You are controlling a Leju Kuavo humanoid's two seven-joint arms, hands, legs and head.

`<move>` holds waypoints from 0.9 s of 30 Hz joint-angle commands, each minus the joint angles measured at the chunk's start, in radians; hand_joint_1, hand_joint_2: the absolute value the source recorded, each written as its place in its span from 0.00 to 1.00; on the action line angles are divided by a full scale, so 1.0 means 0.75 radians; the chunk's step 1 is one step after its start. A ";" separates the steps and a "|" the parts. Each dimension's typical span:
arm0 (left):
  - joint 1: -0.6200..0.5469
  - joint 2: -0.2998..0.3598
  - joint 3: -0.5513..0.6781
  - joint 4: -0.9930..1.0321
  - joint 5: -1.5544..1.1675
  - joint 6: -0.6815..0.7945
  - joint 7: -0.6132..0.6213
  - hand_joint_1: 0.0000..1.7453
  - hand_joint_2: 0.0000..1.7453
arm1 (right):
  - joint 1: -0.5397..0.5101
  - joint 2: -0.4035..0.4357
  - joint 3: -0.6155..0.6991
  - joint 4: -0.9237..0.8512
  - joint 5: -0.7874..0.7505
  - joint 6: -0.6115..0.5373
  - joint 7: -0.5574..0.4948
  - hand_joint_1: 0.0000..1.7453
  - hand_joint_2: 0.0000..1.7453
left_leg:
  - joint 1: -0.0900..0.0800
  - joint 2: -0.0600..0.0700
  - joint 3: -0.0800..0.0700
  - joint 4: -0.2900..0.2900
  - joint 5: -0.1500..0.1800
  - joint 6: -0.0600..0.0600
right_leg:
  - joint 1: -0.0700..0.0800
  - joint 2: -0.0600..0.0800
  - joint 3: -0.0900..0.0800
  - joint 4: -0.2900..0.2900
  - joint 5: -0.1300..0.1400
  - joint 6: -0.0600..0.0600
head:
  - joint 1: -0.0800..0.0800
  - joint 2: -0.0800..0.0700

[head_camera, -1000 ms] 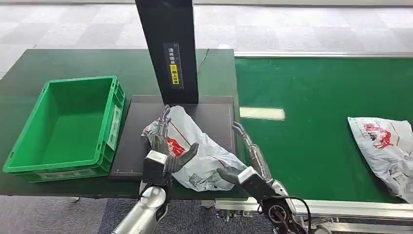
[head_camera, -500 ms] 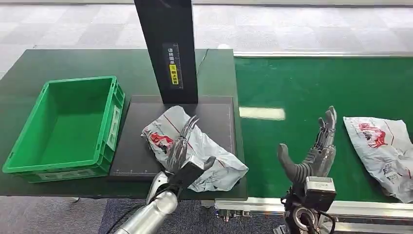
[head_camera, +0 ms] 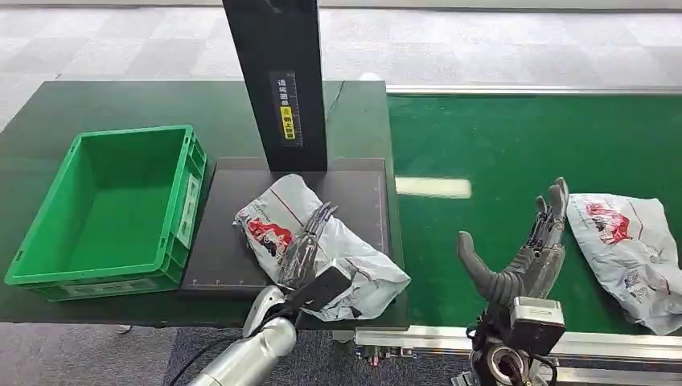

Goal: Moved the parcel from conveyor to table for the left to box.

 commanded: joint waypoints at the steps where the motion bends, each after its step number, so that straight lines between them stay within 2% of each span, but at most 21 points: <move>1: -0.043 -0.009 0.014 0.154 -0.165 -0.010 0.155 0.00 1.00 | -0.016 0.033 -0.028 0.012 0.022 0.019 0.042 0.00 1.00 | 0.000 0.001 0.004 -0.002 0.000 0.000 | 0.000 0.001 0.004 -0.002 0.000 -0.001 | 0.000 0.000; 8: -0.005 -0.019 0.109 0.121 -0.245 -0.034 0.147 0.00 1.00 | -0.011 0.042 -0.029 0.036 0.040 0.039 0.040 0.00 1.00 | 0.000 0.001 0.002 -0.002 0.000 0.000 | 0.000 0.001 0.002 -0.001 0.000 0.000 | 0.000 0.000; 9: -0.004 -0.022 0.122 0.118 -0.248 -0.027 0.143 0.31 1.00 | -0.015 0.042 -0.028 0.039 0.040 0.043 0.040 0.00 1.00 | 0.000 0.002 0.004 -0.003 0.000 0.000 | 0.000 0.002 0.004 -0.002 0.000 -0.001 | 0.000 0.000; 10: -0.004 -0.024 0.130 0.117 -0.248 -0.029 0.140 0.75 1.00 | -0.017 0.042 -0.029 0.040 0.040 0.043 0.040 0.00 1.00 | 0.000 0.001 0.003 -0.002 0.000 0.000 | 0.000 0.001 0.003 -0.002 0.000 -0.001 | 0.000 0.000; 12: -0.001 -0.024 0.144 0.109 -0.254 -0.024 0.132 0.83 1.00 | -0.023 0.041 -0.028 0.046 0.038 0.047 0.040 0.00 1.00 | 0.000 0.002 0.004 -0.002 0.000 0.000 | 0.000 0.002 0.003 -0.002 0.000 -0.001 | 0.001 0.000; 13: -0.001 -0.024 0.151 0.105 -0.257 -0.020 0.128 0.94 1.00 | -0.026 0.040 -0.027 0.048 0.037 0.049 0.040 0.00 1.00 | 0.000 0.002 0.003 -0.002 0.000 0.000 | 0.000 0.002 0.003 -0.002 0.000 0.000 | 0.000 0.000; 17: -0.011 -0.022 0.162 0.114 -0.260 -0.015 0.124 1.00 1.00 | -0.045 0.037 -0.024 0.059 0.031 0.056 0.040 0.00 1.00 | 0.000 0.002 0.002 -0.001 0.000 0.000 | 0.000 0.002 0.002 -0.001 0.000 0.000 | 0.000 0.000; 27: -0.012 -0.020 0.159 0.127 -0.305 -0.026 0.150 1.00 1.00 | -0.041 0.033 -0.022 0.068 0.026 0.051 0.038 0.00 1.00 | 0.000 0.002 0.004 -0.002 0.000 0.000 | 0.000 0.002 0.004 -0.002 0.000 -0.001 | 0.000 0.000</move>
